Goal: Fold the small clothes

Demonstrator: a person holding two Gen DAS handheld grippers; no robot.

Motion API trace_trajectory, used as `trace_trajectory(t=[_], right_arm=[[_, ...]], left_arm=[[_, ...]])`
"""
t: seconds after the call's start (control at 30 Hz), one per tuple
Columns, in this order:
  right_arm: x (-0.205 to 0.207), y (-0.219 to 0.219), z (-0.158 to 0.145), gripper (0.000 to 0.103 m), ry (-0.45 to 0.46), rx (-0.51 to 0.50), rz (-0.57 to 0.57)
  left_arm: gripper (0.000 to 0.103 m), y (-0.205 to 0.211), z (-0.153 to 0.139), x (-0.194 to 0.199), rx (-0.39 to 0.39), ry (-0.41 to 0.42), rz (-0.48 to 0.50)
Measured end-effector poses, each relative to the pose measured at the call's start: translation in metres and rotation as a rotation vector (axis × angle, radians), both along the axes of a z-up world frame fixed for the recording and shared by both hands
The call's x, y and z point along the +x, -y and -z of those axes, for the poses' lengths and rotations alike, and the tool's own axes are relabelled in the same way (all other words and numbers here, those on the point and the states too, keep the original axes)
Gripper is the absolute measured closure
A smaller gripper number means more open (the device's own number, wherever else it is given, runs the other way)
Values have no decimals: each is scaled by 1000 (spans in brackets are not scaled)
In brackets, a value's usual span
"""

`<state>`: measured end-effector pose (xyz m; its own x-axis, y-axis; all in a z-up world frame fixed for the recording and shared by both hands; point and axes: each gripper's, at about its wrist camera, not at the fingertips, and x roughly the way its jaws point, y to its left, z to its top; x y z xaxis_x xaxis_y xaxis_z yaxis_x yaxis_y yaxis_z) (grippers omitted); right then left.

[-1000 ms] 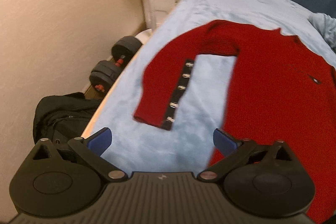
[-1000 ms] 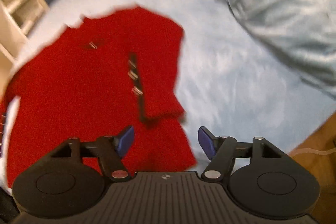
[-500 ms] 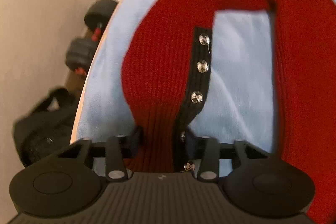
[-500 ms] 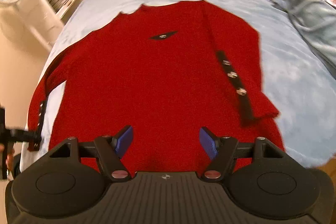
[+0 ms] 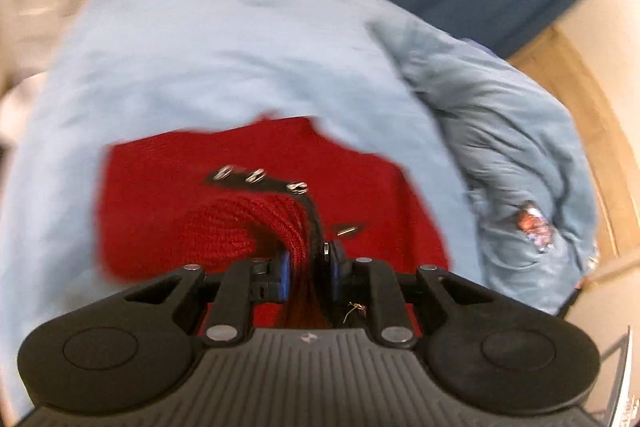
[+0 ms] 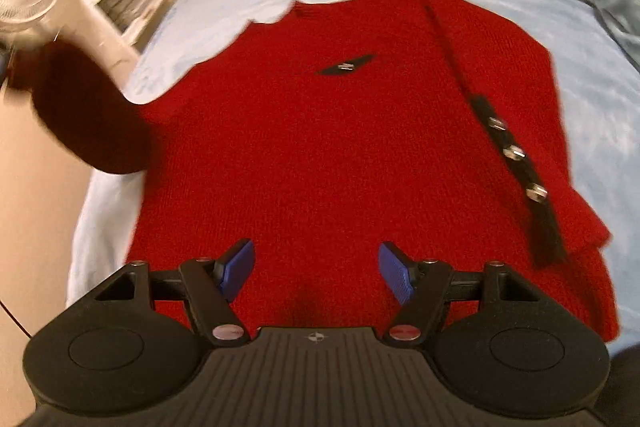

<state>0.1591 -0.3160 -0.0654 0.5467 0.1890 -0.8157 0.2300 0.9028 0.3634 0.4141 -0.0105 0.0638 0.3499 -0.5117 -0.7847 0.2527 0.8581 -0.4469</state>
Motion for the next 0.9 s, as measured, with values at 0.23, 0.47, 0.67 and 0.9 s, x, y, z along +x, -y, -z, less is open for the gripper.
trace_trajectory(t=[0.23,0.47,0.67,0.9], right_arm=[[-24,49,19,33,-55,-47,88],[-32,69,23,33,-27,-58,113],[-33,81,9,33,26,-84,157],[46,85,0,32,138,114,172]], left_arm=[[2,133,71,62,27,-50,-12],[0,37,94,30,190,-38,-183],[0,-66,104,-39,324,-23,-345],[0,-109,117,-93,253,-49,-440]])
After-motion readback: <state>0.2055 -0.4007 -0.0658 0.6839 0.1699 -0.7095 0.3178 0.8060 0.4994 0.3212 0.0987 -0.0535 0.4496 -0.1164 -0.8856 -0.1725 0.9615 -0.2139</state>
